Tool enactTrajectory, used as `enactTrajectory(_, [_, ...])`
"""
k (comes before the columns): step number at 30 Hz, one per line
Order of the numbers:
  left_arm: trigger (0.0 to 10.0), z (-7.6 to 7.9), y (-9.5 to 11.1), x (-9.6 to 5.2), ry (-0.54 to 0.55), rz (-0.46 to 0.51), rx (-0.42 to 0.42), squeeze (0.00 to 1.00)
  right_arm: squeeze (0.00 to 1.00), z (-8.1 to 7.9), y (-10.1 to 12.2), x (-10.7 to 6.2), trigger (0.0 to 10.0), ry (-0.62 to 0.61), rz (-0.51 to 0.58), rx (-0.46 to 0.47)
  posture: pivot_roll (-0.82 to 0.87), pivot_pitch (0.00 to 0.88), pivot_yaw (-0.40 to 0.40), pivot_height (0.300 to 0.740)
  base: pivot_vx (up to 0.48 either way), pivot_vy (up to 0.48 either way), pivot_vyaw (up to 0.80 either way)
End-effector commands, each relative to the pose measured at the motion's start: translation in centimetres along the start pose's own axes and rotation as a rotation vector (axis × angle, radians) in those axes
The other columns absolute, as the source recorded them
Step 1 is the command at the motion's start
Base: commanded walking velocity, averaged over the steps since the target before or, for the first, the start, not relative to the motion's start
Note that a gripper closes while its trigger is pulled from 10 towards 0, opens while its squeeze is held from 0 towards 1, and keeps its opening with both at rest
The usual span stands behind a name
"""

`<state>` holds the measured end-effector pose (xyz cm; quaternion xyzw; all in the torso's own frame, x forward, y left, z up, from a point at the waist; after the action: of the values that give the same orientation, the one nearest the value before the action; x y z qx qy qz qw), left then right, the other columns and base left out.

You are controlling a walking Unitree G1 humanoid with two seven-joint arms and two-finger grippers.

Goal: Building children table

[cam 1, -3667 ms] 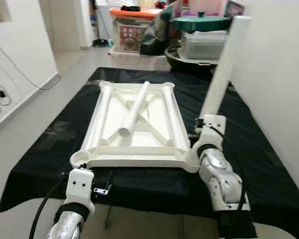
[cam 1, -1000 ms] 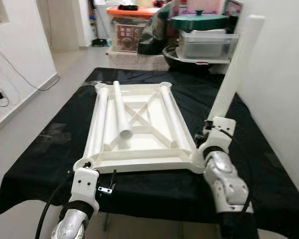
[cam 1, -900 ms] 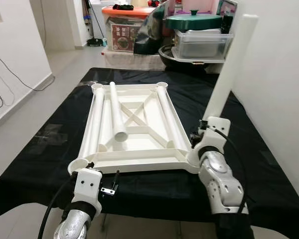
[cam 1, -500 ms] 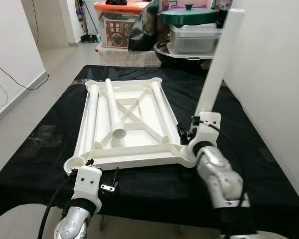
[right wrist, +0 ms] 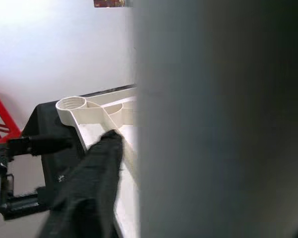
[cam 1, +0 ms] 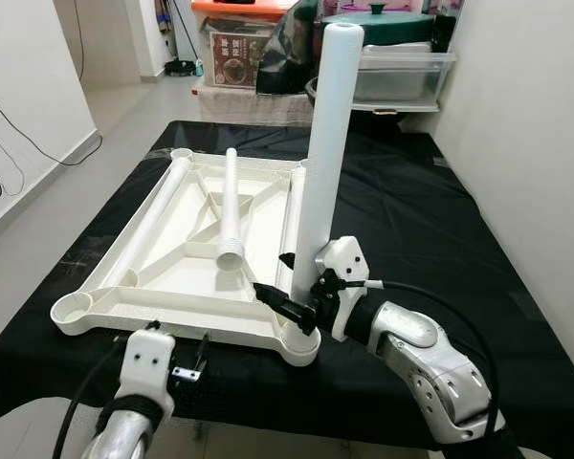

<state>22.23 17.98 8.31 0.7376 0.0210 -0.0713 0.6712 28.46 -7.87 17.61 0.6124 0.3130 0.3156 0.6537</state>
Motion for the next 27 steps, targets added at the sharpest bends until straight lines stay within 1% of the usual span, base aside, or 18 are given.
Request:
enactTrajectory(1, [10.0, -0.6, 0.5, -0.3, 0.037, 0.015, -0.008, 0.00, 0.00, 0.6, -1.0, 0.0, 0.0, -0.023, -0.020, 0.048, 0.17, 0.000, -0.067, 0.740, 0.000, 0.000, 0.00])
enactTrajectory(2, [10.0, -0.6, 0.5, -0.3, 0.037, 0.015, -0.008, 0.00, 0.00, 0.6, -1.0, 0.0, 0.0, -0.023, -0.020, 0.048, 0.17, 0.000, -0.067, 0.740, 0.000, 0.000, 0.00])
enactTrajectory(4, [10.0, -1.1, 0.8, -0.6, 0.058, 0.028, 0.000, 0.00, 0.00, 2.3, -1.7, -0.1, 0.0, -0.144, -0.066, 0.069, 0.17, 0.000, -0.067, 0.740, 0.000, 0.000, 0.00])
enactTrajectory(5, [10.0, -1.1, 0.8, -0.6, 0.058, 0.028, 0.000, 0.00, 0.00, 2.3, -1.7, -0.1, 0.0, -0.144, -0.066, 0.069, 0.17, 0.000, -0.067, 0.740, 0.000, 0.000, 0.00])
enactTrajectory(6, [10.0, -1.3, 0.7, -0.7, 0.072, 0.028, 0.005, 0.00, 0.00, 3.7, -2.2, -0.1, 0.0, -0.268, -0.107, 0.090, 0.17, 0.000, -0.065, 0.740, 0.000, 0.000, 0.00])
enactTrajectory(7, [10.0, -1.3, 0.7, -0.7, 0.072, 0.028, 0.005, 0.00, 0.00, 3.7, -2.2, -0.1, 0.0, -0.268, -0.107, 0.090, 0.17, 0.000, -0.065, 0.740, 0.000, 0.000, 0.00])
enactTrajectory(8, [10.0, -1.5, 0.6, -0.8, 0.081, 0.026, 0.007, 0.00, 0.00, 5.4, -3.0, -0.4, 0.0, -0.433, -0.162, 0.113, 0.17, 0.000, -0.065, 0.740, 0.000, 0.000, 0.00])
enactTrajectory(9, [10.0, -1.5, 0.6, -0.8, 0.081, 0.026, 0.007, 0.00, 0.00, 5.4, -3.0, -0.4, 0.0, -0.433, -0.162, 0.113, 0.17, 0.000, -0.065, 0.740, 0.000, 0.000, 0.00])
enactTrajectory(10, [10.0, -1.3, 0.8, -0.8, 0.080, 0.033, 0.011, 0.00, 0.00, 7.3, -4.2, -1.6, 0.0, -0.688, -0.228, 0.161, 0.17, 0.000, -0.066, 0.740, 0.000, 0.000, 0.00])
enactTrajectory(11, [10.0, -1.0, 0.9, -0.8, 0.072, 0.038, 0.016, 0.00, 0.00, 7.8, -5.0, -2.5, 0.0, -0.854, -0.279, 0.180, 0.16, 0.000, -0.067, 0.740, 0.000, 0.000, 0.00])
enactTrajectory(12, [10.0, -1.0, 0.9, -0.8, 0.072, 0.038, 0.016, 0.00, 0.00, 7.8, -5.0, -2.5, 0.0, -0.854, -0.279, 0.180, 0.16, 0.000, -0.067, 0.740, 0.000, 0.000, 0.00])
enactTrajectory(13, [10.0, -0.7, 0.8, -0.8, 0.066, 0.036, 0.013, 0.00, 0.00, 7.5, -5.5, -2.9, 0.0, -0.946, -0.310, 0.184, 0.16, 0.000, -0.066, 0.740, 0.000, 0.000, 0.00])
enactTrajectory(14, [10.0, -0.7, 0.8, -0.8, 0.066, 0.036, 0.013, 0.00, 0.00, 7.5, -5.5, -2.9, 0.0, -0.946, -0.310, 0.184, 0.16, 0.000, -0.066, 0.740, 0.000, 0.000, 0.00])
enactTrajectory(16, [10.0, -0.6, 0.8, -0.8, 0.064, 0.035, 0.011, 0.00, 0.00, 6.6, -5.5, -2.7, 0.0, -0.971, -0.315, 0.185, 0.16, 0.000, -0.062, 0.740, 0.000, 0.000, 0.00])
enactTrajectory(17, [10.0, -0.4, 0.9, -0.8, 0.052, 0.039, 0.015, 0.00, 0.00, 5.3, -5.0, -1.9, 0.0, -0.949, -0.295, 0.163, 0.16, 0.000, -0.062, 0.740, 0.000, 0.000, 0.00])
enactTrajectory(18, [10.0, -0.3, 1.1, -0.8, 0.041, 0.045, 0.021, 0.00, 0.00, 5.0, -4.7, -1.7, 0.0, -0.938, -0.285, 0.149, 0.16, 0.000, -0.062, 0.740, 0.000, 0.000, 0.00])
enactTrajectory(21, [10.0, 0.0, 1.2, -0.9, 0.018, 0.049, 0.034, 0.00, 0.00, 4.9, -4.3, -1.4, 0.0, -0.930, -0.267, 0.142, 0.16, 0.000, -0.058, 0.740, 0.000, 0.000, 0.00])
enactTrajectory(27, [10.0, 0.3, 1.0, -0.7, 0.000, 0.045, 0.031, 0.00, 0.00, 6.0, -3.7, -1.3, 0.0, -0.971, -0.250, 0.133, 0.16, 0.000, -0.059, 0.740, 0.000, 0.000, 0.00])
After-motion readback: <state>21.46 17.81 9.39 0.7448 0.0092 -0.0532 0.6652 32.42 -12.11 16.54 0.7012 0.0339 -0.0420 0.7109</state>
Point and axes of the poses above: a point about 5 cm out from each wrist's last joint towards the gripper, its own x axis pointing out of the wrist towards the gripper, its own y axis along the axis of the wrist's last joint, z = x × y, the point moved 1 cm from there along x, pointing out of the wrist towards the gripper, and after that the axes turned 1 degree about -x, right-handed, at the moved point
